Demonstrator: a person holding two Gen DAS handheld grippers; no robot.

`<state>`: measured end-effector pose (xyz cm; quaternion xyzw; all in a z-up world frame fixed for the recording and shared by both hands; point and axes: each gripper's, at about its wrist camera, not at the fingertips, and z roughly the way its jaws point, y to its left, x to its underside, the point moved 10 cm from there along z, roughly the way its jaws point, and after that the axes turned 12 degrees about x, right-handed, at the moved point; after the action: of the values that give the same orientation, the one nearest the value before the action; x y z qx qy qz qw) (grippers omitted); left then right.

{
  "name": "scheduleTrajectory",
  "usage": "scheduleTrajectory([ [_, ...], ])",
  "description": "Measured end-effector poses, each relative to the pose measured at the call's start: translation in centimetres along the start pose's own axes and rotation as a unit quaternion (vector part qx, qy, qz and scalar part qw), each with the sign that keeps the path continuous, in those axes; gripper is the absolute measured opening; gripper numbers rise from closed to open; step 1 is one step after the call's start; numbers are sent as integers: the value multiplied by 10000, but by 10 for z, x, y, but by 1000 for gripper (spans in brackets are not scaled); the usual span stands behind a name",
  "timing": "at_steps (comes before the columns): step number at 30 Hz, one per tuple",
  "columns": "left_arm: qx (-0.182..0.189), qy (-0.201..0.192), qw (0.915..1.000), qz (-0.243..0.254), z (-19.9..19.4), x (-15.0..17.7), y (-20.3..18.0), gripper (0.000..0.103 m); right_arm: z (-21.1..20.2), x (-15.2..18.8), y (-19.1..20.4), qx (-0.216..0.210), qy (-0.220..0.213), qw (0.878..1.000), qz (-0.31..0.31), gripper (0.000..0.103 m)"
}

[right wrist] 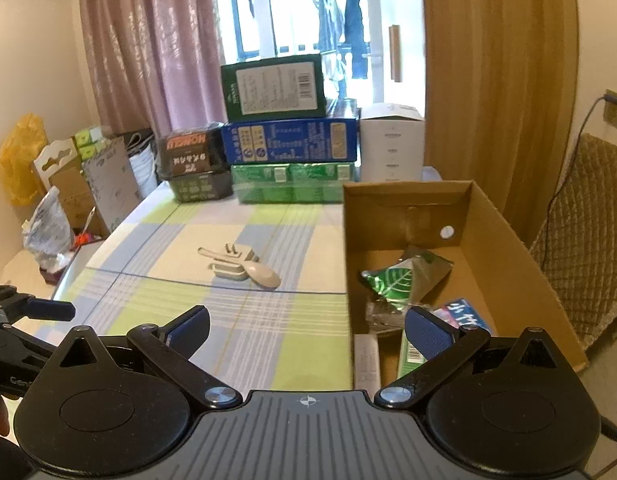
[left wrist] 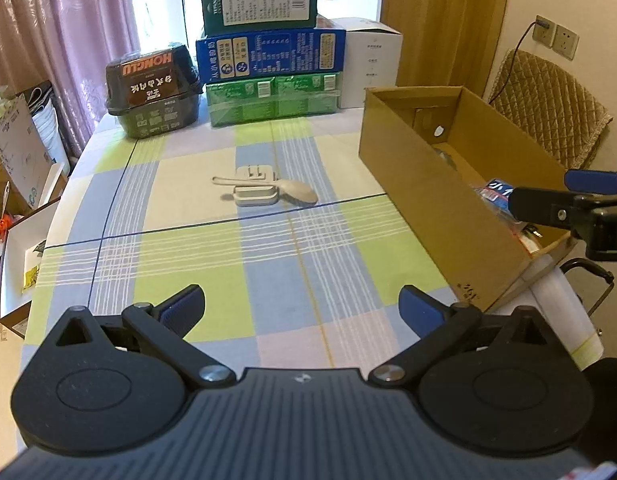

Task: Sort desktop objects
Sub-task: 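Withdraw both open tools from the box toward the white spoon and plug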

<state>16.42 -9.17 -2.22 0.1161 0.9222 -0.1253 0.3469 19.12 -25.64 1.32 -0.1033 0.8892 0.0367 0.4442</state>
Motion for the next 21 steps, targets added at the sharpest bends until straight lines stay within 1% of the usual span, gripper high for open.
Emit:
scheduleTrajectory([
  [7,-201,75,9992,334,17,3,30,101,22,2,28,-151,67,9992,-377,101],
  [12,-201,113,9980,588,29,-4,58,101,48,0,59,-400,69,9948,-931,101],
  [16,-102,212,9949,978,41,-13,79,101,75,-6,79,-612,125,9880,-1411,101],
  [18,-43,278,9925,1191,48,-17,87,101,90,-10,89,-735,180,9827,-1690,101],
  [21,98,397,9888,1433,61,-21,96,101,114,-15,103,-886,242,9700,-2251,99],
])
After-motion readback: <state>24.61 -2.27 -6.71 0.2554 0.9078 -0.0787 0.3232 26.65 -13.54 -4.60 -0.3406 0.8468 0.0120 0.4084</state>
